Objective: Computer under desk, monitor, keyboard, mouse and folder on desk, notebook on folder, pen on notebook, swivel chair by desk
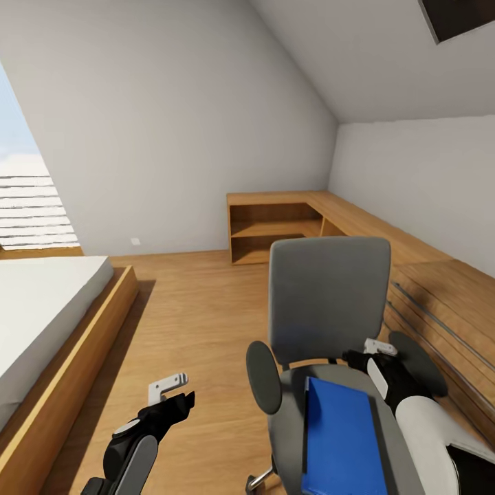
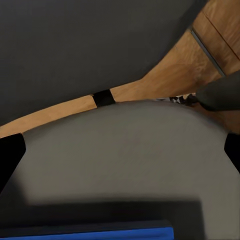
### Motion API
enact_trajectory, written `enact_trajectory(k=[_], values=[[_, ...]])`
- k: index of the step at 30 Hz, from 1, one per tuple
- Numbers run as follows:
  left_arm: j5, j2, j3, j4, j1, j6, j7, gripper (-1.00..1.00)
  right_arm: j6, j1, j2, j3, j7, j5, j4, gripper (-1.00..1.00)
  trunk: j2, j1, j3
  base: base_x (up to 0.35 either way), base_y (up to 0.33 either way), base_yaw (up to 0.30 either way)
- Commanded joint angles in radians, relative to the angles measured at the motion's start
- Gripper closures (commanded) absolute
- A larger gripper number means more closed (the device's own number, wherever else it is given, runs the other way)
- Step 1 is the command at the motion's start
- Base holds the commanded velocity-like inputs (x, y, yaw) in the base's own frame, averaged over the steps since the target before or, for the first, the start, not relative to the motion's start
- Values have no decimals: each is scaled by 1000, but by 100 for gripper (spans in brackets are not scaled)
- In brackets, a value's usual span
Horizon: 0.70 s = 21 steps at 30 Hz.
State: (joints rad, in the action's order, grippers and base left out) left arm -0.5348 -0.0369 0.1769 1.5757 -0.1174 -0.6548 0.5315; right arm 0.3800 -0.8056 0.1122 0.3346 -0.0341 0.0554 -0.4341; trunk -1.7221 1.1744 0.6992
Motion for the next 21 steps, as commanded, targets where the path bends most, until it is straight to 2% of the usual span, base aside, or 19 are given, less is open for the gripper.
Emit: enact_trajectory(k=[1, 11, 21], values=[[-11, 0, 1, 1, -1, -1, 10, -100, 7, -1, -1, 4, 1, 6, -2, -100, -8, 4, 4, 0, 0, 0], [-11, 1, 0, 1, -1, -2, 10, -100, 28, 0, -2, 4, -1, 6, 12, -100, -78, 42, 36, 0, 0, 0], [-10, 2, -2, 1, -1, -2, 10, -100, 80, 0, -2, 4, -1, 6, 23, -100, -148, 81, 67, 0, 0, 0]])
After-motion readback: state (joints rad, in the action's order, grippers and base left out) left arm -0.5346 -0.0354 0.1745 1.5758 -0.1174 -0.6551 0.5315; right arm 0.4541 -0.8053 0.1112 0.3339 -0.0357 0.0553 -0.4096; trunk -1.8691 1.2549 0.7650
